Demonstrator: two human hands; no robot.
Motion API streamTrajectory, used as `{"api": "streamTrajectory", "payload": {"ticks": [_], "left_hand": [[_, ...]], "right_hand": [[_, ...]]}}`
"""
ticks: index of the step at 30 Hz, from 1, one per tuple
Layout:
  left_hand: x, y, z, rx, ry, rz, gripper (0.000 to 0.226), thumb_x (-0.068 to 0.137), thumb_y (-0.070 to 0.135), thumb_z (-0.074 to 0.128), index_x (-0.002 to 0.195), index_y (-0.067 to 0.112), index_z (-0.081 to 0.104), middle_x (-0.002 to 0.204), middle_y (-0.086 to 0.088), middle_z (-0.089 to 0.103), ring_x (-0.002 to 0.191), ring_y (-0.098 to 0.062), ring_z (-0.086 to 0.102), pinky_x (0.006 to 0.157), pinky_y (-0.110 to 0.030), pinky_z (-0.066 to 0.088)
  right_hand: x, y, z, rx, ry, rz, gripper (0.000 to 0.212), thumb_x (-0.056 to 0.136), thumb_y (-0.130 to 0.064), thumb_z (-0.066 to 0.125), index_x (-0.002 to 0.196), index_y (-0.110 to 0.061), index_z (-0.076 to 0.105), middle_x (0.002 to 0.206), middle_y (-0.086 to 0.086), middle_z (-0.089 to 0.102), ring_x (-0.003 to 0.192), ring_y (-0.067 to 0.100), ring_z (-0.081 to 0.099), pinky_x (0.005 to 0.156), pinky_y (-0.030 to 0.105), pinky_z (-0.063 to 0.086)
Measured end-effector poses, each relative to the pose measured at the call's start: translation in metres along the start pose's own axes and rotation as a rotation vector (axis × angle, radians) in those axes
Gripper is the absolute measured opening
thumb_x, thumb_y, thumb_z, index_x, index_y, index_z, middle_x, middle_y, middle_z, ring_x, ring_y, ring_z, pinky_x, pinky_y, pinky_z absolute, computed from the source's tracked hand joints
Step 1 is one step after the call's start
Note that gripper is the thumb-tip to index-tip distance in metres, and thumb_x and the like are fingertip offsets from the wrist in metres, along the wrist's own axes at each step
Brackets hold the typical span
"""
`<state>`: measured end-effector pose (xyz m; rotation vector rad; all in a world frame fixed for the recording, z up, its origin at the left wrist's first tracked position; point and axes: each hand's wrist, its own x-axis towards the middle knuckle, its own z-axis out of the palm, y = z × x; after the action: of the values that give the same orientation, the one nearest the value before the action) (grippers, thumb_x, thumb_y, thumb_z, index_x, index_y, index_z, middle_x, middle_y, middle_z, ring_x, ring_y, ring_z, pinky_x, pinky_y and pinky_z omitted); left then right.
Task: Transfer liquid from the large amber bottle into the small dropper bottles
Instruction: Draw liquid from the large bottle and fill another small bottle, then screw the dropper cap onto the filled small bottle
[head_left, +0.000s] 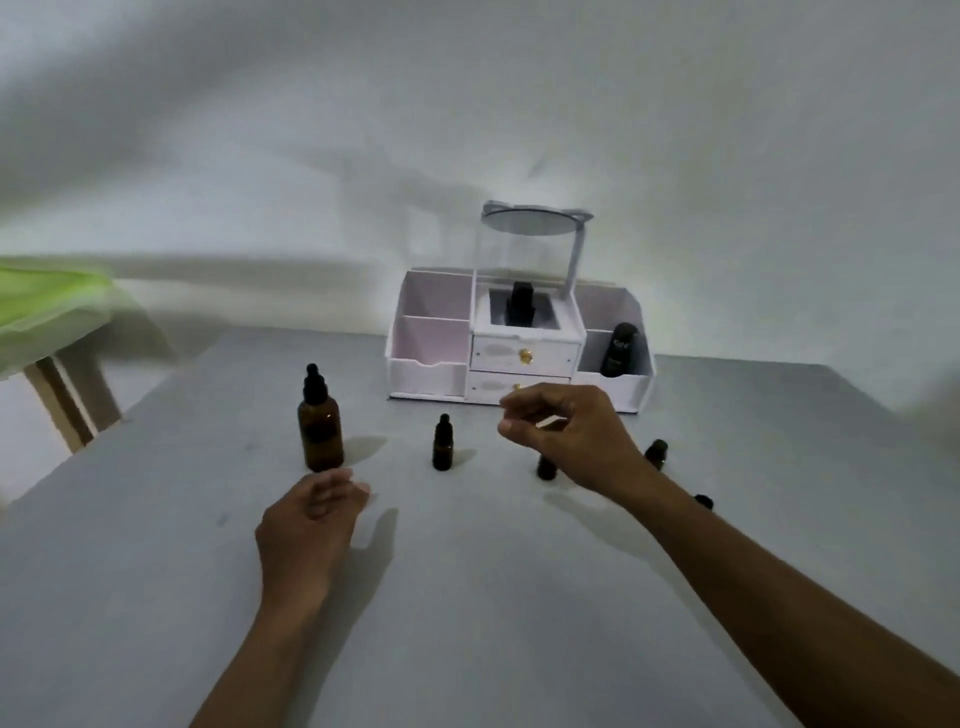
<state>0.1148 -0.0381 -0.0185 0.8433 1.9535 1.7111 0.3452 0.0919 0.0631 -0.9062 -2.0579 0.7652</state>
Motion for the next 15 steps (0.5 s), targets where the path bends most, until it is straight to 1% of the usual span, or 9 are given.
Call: {"api": "streamTrajectory", "payload": {"ticks": [2, 3, 6, 8, 9, 11, 14, 15], "left_hand": [[-0.019, 0.006, 0.019, 0.008, -0.083, -0.003, 0.019, 0.077, 0.021, 0.079, 0.094, 0.025, 0.071, 0.086, 0.014, 0.069, 0.080, 0.001, 0.063, 0.074, -0.016, 0.047], [-0.028, 0.009, 0.031, 0.013, -0.128, -0.001, 0.019, 0.077, 0.021, 0.079, 0.093, 0.024, 0.071, 0.086, 0.013, 0.069, 0.079, 0.001, 0.063, 0.072, -0.014, 0.046], [-0.054, 0.017, 0.072, -0.007, -0.251, 0.022, 0.017, 0.076, 0.015, 0.079, 0.090, 0.021, 0.071, 0.084, 0.011, 0.070, 0.069, 0.007, 0.064, 0.060, -0.002, 0.044], [-0.070, 0.021, 0.100, -0.021, -0.314, 0.050, 0.018, 0.075, 0.013, 0.080, 0.090, 0.020, 0.072, 0.085, 0.009, 0.071, 0.071, 0.007, 0.065, 0.062, 0.002, 0.043], [-0.077, 0.023, 0.113, -0.024, -0.346, 0.056, 0.019, 0.074, 0.014, 0.081, 0.090, 0.021, 0.073, 0.086, 0.009, 0.072, 0.076, 0.005, 0.066, 0.064, 0.001, 0.044], [-0.086, 0.027, 0.137, -0.030, -0.413, 0.059, 0.022, 0.074, 0.017, 0.081, 0.094, 0.023, 0.072, 0.090, 0.011, 0.072, 0.083, 0.002, 0.066, 0.070, -0.004, 0.046], [-0.095, 0.033, 0.172, -0.044, -0.482, 0.066, 0.028, 0.075, 0.021, 0.081, 0.100, 0.025, 0.069, 0.095, 0.012, 0.070, 0.088, 0.003, 0.064, 0.081, -0.014, 0.049], [-0.096, 0.035, 0.182, -0.043, -0.495, 0.072, 0.029, 0.075, 0.021, 0.081, 0.101, 0.025, 0.069, 0.096, 0.012, 0.069, 0.088, 0.004, 0.064, 0.083, -0.014, 0.049]], "right_hand": [[-0.018, 0.012, -0.023, -0.023, 0.033, 0.027, 0.020, 0.082, -0.021, 0.082, 0.101, -0.016, 0.078, 0.090, -0.004, 0.078, 0.079, 0.002, 0.072, 0.071, 0.014, 0.056], [-0.027, 0.018, -0.035, -0.033, 0.053, 0.041, 0.019, 0.082, -0.020, 0.082, 0.099, -0.015, 0.078, 0.090, -0.004, 0.078, 0.078, 0.003, 0.072, 0.070, 0.014, 0.056], [-0.053, 0.038, -0.070, -0.055, 0.117, 0.104, 0.017, 0.080, -0.017, 0.084, 0.096, -0.015, 0.079, 0.085, -0.003, 0.078, 0.074, 0.003, 0.072, 0.069, 0.015, 0.055], [-0.069, 0.051, -0.095, -0.071, 0.144, 0.155, 0.017, 0.079, -0.015, 0.084, 0.095, -0.014, 0.079, 0.083, -0.003, 0.077, 0.069, 0.000, 0.069, 0.063, 0.010, 0.050], [-0.075, 0.059, -0.105, -0.089, 0.148, 0.179, 0.017, 0.078, -0.015, 0.084, 0.095, -0.015, 0.079, 0.084, -0.004, 0.077, 0.069, 0.000, 0.069, 0.061, 0.009, 0.049], [-0.085, 0.075, -0.124, -0.150, 0.151, 0.217, 0.019, 0.078, -0.016, 0.084, 0.096, -0.018, 0.079, 0.087, -0.008, 0.077, 0.077, 0.001, 0.071, 0.064, 0.010, 0.048], [-0.095, 0.100, -0.144, -0.268, 0.122, 0.265, 0.026, 0.079, -0.016, 0.082, 0.105, -0.022, 0.077, 0.099, -0.013, 0.075, 0.089, 0.002, 0.069, 0.068, 0.007, 0.046], [-0.098, 0.108, -0.147, -0.296, 0.103, 0.278, 0.028, 0.080, -0.015, 0.080, 0.106, -0.025, 0.076, 0.103, -0.014, 0.073, 0.092, 0.003, 0.068, 0.069, 0.008, 0.045]]}}
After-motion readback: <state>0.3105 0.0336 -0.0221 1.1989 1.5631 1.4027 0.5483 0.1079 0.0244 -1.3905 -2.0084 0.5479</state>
